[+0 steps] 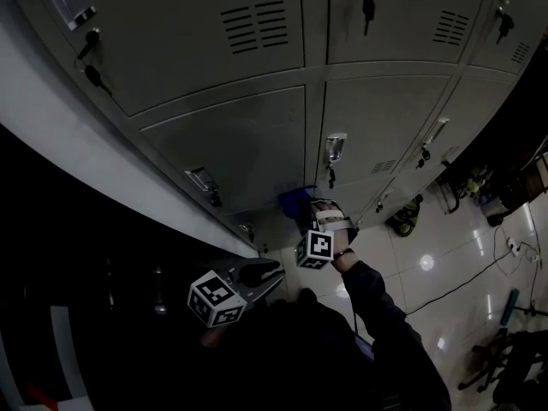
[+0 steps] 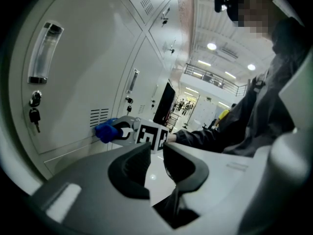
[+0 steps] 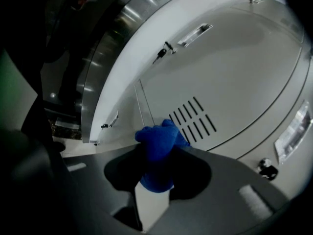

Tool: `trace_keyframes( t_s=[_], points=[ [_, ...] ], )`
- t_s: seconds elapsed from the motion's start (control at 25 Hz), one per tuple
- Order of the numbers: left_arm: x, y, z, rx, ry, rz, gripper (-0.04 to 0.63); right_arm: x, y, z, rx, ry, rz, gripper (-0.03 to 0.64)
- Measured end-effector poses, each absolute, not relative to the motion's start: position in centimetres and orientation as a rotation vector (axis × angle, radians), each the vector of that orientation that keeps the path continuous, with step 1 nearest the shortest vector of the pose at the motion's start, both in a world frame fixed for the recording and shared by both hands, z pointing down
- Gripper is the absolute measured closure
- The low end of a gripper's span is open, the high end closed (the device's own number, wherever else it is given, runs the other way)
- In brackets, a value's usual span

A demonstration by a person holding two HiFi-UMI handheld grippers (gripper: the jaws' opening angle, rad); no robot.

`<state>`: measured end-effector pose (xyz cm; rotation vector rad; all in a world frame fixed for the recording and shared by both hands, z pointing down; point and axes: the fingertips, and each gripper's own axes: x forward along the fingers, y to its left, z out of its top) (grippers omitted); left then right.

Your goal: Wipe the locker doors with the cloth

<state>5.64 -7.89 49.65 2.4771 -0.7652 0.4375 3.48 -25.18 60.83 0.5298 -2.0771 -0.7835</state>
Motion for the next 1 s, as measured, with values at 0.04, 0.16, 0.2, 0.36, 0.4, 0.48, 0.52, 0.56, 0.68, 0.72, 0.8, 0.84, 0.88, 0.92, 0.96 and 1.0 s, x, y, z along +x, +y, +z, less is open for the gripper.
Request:
trace_keyframes(
  t_s=[0.04, 0.16, 0.2, 0.36, 0.4, 0.48, 0.52, 0.56, 0.68, 0.72, 0.8, 0.84, 0.88, 0.92, 0.96, 1.0],
  points=[
    [5.7, -7.9, 49.6, 2.478, -0.77, 0.438, 0.54, 3.7, -24.7, 59.9, 0.543, -2.106, -0.766, 0.49],
    [5.6, -7.7, 49.7, 2.472, -0.788, 0.438, 0.54, 4.6, -22.9, 56.0, 0.594, -2.212, -0.697, 0.489],
    [5.6, -7.7, 49.6, 2.469, -0.794, 0.437, 0.54, 5.0, -22.2, 54.5, 0.61, -2.244, -0.683, 0.489],
    [5.7, -7.9, 49.2, 2.476, -0.819, 0.434, 0.54, 6.1, -19.7, 49.0, 0.654, -2.349, -0.671, 0.489],
    [5.9, -7.9, 49.3, 2.481, -0.821, 0.428, 0.54, 6.3, -19.0, 47.9, 0.658, -2.371, -0.674, 0.489],
    [6.3, -7.8, 49.4, 2.485, -0.822, 0.416, 0.54, 6.8, -17.8, 46.4, 0.653, -2.4, -0.687, 0.491],
    [6.5, -7.7, 49.5, 2.483, -0.822, 0.413, 0.54, 7.0, -17.3, 45.9, 0.651, -2.406, -0.697, 0.492],
    [6.8, -7.7, 49.5, 2.483, -0.822, 0.41, 0.54, 7.2, -16.9, 45.5, 0.654, -2.413, -0.707, 0.492],
    [7.4, -7.5, 49.6, 2.495, -0.819, 0.406, 0.54, 7.6, -16.2, 44.4, 0.672, -2.431, -0.716, 0.492],
    [7.5, -7.4, 49.6, 2.494, -0.822, 0.407, 0.54, 7.7, -16.1, 44.0, 0.678, -2.433, -0.712, 0.492],
    [7.6, -7.4, 49.7, 2.491, -0.826, 0.407, 0.54, 8.0, -15.9, 43.6, 0.688, -2.432, -0.708, 0.492],
    [7.6, -7.3, 49.7, 2.491, -0.827, 0.405, 0.54, 8.0, -15.8, 43.5, 0.689, -2.433, -0.707, 0.492],
    [7.6, -7.3, 49.7, 2.492, -0.829, 0.404, 0.54, 8.1, -15.6, 43.5, 0.69, -2.434, -0.707, 0.492],
    [7.5, -7.3, 49.7, 2.492, -0.832, 0.403, 0.54, 8.2, -15.5, 43.4, 0.69, -2.436, -0.709, 0.492],
    [7.4, -7.4, 49.7, 2.492, -0.838, 0.402, 0.54, 8.3, -15.4, 43.4, 0.691, -2.438, -0.711, 0.492],
    [7.3, -7.5, 49.7, 2.491, -0.844, 0.401, 0.54, 8.3, -15.4, 43.4, 0.692, -2.439, -0.711, 0.492]
  ],
)
